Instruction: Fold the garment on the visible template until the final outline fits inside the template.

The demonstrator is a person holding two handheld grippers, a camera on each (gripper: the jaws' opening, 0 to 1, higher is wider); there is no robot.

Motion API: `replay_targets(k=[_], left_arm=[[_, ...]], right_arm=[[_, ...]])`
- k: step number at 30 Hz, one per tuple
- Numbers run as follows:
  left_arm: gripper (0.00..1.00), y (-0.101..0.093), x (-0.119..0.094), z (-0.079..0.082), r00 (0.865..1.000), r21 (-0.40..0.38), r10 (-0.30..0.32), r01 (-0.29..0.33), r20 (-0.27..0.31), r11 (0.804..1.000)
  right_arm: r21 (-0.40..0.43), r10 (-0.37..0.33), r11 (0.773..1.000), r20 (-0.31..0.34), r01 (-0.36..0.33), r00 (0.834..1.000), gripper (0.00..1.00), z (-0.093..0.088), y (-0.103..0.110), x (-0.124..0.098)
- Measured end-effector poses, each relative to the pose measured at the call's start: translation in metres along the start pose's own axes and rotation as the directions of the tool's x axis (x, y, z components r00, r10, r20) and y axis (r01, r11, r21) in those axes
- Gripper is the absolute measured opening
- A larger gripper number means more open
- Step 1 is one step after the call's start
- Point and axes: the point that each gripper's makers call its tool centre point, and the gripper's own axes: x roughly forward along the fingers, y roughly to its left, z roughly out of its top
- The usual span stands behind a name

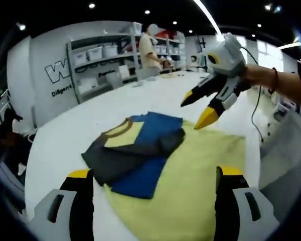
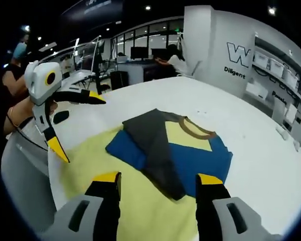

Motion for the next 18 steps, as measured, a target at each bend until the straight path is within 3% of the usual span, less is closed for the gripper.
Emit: replay_targets(k=[7,18], left_arm=[[0.99,-0.004,-0.004,-0.023,0.999,-0.042,-0.009,0.007,-0.041,0.999],[0.97,-0.009,-0.008,-0.05,0.995,-0.091,-0.009,-0.001,-0.103,0.996]], right_arm=[[-0.022,0.068,0.997,-0.002,-0.068,0.998,0.52,0.005,-0.001,0.025],[-0.055,0.155,0.986,-0.047,-0.158,0.987,0.37,-0.008,-0.01,0.065]])
